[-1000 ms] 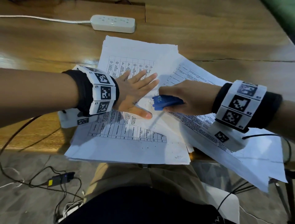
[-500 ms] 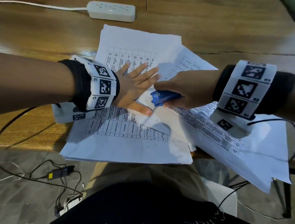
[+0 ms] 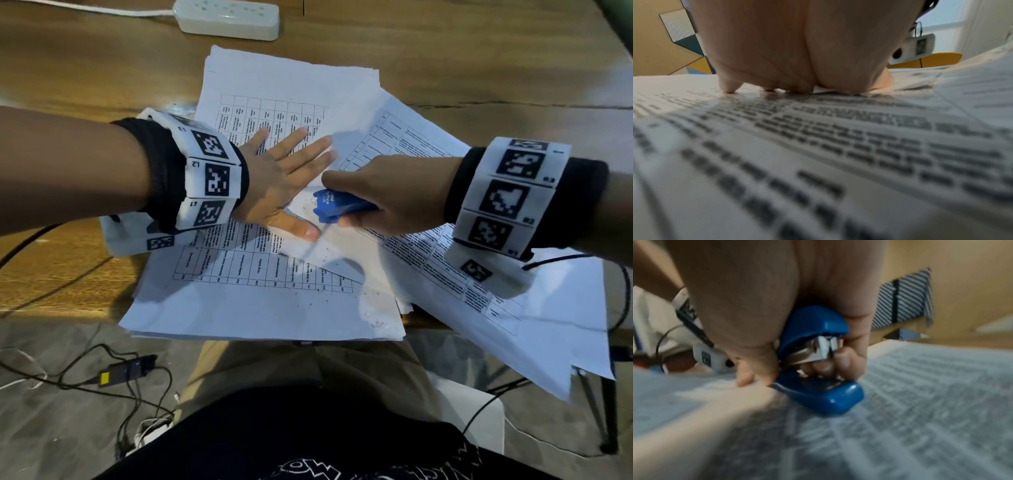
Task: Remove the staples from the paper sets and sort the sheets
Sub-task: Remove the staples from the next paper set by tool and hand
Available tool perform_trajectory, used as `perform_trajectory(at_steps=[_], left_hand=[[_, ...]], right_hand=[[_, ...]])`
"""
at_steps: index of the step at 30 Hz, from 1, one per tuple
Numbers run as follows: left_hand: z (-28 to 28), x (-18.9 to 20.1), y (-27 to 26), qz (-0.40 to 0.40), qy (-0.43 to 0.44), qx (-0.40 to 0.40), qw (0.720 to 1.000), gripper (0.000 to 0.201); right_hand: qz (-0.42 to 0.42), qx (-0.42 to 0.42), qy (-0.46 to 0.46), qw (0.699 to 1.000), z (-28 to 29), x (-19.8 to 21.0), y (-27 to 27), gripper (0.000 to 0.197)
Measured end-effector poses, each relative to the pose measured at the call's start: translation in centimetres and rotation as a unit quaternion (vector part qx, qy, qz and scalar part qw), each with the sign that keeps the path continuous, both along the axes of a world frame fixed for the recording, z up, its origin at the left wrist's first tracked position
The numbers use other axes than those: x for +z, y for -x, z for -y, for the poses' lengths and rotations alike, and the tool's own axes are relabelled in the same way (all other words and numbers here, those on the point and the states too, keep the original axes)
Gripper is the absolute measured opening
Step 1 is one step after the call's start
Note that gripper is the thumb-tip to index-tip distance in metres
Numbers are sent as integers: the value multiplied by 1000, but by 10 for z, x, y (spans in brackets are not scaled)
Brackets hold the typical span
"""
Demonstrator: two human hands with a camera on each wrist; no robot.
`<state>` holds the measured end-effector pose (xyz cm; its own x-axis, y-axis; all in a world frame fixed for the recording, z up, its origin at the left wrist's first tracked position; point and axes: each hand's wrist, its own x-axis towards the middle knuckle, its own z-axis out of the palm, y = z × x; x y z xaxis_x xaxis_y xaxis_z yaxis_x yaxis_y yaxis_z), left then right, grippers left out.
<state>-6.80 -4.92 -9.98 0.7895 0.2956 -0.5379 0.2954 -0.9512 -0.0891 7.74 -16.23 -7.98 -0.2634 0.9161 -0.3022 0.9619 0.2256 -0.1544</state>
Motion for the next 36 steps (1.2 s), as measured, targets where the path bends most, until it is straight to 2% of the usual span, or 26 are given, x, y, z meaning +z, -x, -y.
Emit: perform_trajectory(at_steps=[6,10,16,26,29,36], left_hand=[[-2,-1,-1,-7,3,-7,1000,117],[-2,0,-1,-17,1,-6,1000,118],[-1,2,-2,-25,5,-7,1000,120],[-2,4,-1,-25,1,-10,1000,111],[-2,4,-2,-32,2,-11,999,119],[-4,2,-1,-19,11,-13,1000,124]], right_hand=[[13,-47,-12,999,11,-8,12,25],[24,-23,-11,999,8,-5,11,20],[24,29,19,999,-11,4,-2,33],[-11,-44,-8,999,6,-7,12,28],[-3,-44,-2,999,4,-4,12,33],[46,-27,-12,998,6,0,14,37]])
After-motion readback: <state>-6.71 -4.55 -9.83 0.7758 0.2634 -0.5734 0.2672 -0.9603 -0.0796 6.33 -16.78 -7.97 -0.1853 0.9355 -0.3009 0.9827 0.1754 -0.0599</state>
